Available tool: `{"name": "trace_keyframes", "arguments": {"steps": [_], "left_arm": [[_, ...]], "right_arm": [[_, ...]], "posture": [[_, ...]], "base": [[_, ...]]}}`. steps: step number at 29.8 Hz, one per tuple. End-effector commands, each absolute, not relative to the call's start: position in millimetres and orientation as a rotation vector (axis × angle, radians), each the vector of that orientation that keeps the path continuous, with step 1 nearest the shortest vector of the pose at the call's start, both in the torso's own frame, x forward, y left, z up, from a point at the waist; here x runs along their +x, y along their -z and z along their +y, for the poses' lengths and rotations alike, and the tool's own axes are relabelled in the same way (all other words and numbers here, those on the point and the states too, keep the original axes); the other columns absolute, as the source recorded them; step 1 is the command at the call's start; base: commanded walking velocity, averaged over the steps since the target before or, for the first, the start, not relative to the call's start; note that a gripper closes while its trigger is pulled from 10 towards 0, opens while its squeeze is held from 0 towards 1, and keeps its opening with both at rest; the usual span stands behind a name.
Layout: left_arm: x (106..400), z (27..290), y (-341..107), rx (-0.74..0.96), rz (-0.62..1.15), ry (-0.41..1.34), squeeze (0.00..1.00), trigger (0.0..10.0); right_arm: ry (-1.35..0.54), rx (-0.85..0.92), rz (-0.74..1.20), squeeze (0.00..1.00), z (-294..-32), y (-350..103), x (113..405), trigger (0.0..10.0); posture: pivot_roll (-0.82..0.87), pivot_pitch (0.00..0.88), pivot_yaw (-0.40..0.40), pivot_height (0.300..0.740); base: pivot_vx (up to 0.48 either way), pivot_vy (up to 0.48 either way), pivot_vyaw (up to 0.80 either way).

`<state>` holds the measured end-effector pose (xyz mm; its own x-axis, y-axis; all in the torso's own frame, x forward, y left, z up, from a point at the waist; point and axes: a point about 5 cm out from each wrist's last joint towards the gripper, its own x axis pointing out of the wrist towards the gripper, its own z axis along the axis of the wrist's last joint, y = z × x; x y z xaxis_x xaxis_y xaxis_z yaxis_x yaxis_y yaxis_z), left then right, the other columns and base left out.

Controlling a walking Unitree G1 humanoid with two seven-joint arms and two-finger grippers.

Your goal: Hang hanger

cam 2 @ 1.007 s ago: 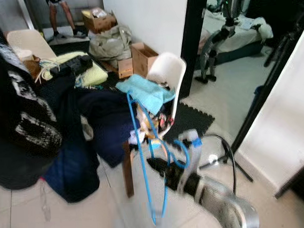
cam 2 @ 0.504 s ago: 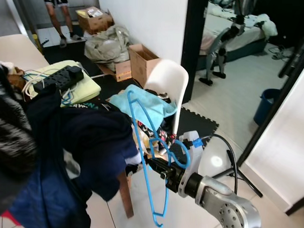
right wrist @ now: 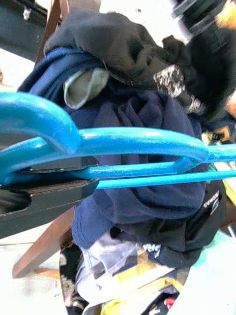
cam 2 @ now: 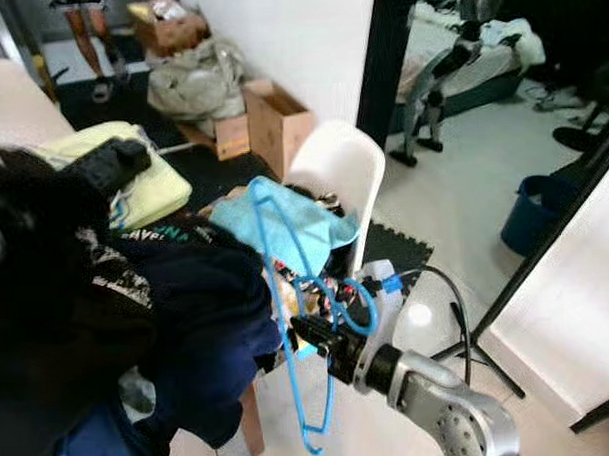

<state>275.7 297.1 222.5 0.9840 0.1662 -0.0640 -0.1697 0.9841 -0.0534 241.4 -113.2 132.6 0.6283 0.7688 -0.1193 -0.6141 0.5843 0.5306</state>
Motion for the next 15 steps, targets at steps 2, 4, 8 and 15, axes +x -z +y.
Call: {"name": "trace_keyframes", "arguments": {"steps": [2,4,8,15], "left_arm": [[267.7,292.9,-219.5,-0.029,0.096,-0.110,1.00,10.0],[249.6,292.2,-226.9,0.058,0.138,0.052,1.00,10.0],[223.7,290.4,-240.6,0.197,0.215,0.260,1.00,10.0],[169.7,332.1,-271.5,0.465,0.420,0.235,1.00,10.0]], "right_arm": [[-0.829,0.471,0.368,0.00,-116.1,-132.4,239.7,10.0],[-0.833,0.471,0.374,0.00,-116.7,-131.7,238.8,10.0],[-0.834,0.470,0.377,0.00,-117.4,-131.2,238.0,10.0],[-0.844,0.425,0.380,0.00,-119.6,-131.6,237.3,10.0]], "posture": [[-0.04,0.069,-0.056,0.736],[-0.04,0.067,-0.055,0.736],[-0.05,0.062,-0.058,0.736],[-0.04,0.064,-0.059,0.736]], "base": [[0.000,0.000,0.00],[0.000,0.000,0.00],[0.000,0.000,0.00],[0.000,0.000,0.00]]}}
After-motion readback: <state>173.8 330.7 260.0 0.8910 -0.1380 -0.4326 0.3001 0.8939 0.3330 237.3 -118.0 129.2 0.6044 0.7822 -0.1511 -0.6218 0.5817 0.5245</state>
